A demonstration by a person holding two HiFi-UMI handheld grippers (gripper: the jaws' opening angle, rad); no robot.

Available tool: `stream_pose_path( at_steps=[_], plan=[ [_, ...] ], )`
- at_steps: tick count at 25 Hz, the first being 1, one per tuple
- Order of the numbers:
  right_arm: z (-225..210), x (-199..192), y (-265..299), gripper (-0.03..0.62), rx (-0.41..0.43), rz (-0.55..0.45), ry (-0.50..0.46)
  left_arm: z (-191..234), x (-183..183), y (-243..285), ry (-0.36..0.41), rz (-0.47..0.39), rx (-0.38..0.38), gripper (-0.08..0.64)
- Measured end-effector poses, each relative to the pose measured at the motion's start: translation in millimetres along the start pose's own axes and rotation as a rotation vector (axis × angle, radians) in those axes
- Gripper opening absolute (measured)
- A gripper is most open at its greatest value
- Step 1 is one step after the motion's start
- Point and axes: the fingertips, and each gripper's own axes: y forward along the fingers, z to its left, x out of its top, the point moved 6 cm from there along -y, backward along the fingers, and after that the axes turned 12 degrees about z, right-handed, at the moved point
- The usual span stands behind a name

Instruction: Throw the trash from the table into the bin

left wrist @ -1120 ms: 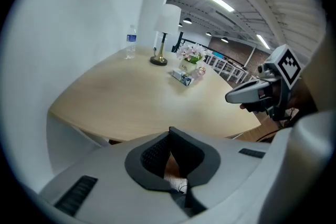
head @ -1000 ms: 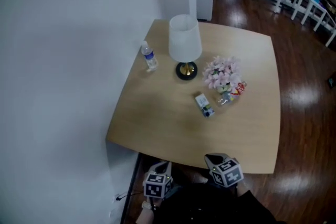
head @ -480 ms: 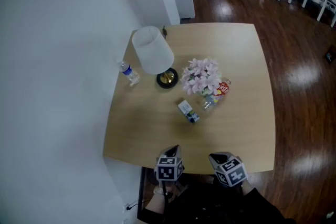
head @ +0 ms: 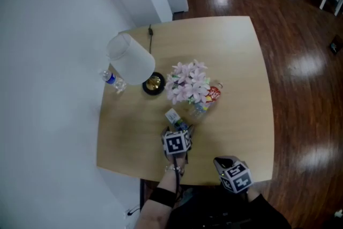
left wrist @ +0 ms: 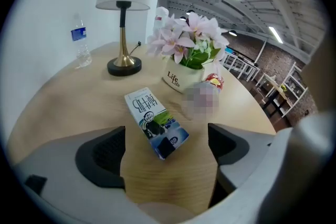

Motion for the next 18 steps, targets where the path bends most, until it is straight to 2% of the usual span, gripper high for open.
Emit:
stream_pose_path(
  at_steps=[5,7,9,11,18],
  plan=[
    [-21,6,-2,0.006,0.004,-0.015,0.029,9,6,22,-0.039,0.056,0.112,0.463],
    [-27,5,-2,0.006,0.006,-0.014,0.039,13,5,25,-0.053,0.064,0.130,0.452],
    [-31,3,-2,0.006,0.007,-0.010,0.050,16,2,27,-0.067,0.065,0.125,0.405],
    [-35,1,-2,0.006,0.007,-0.004,0.061,18,0,27,-0.075,0.061,0.111,0.316],
    [-28,2,-1,0.006,0.007,0.006,0.048,31,-10,16,-0.042,0.060,0.093,0.293]
  ],
)
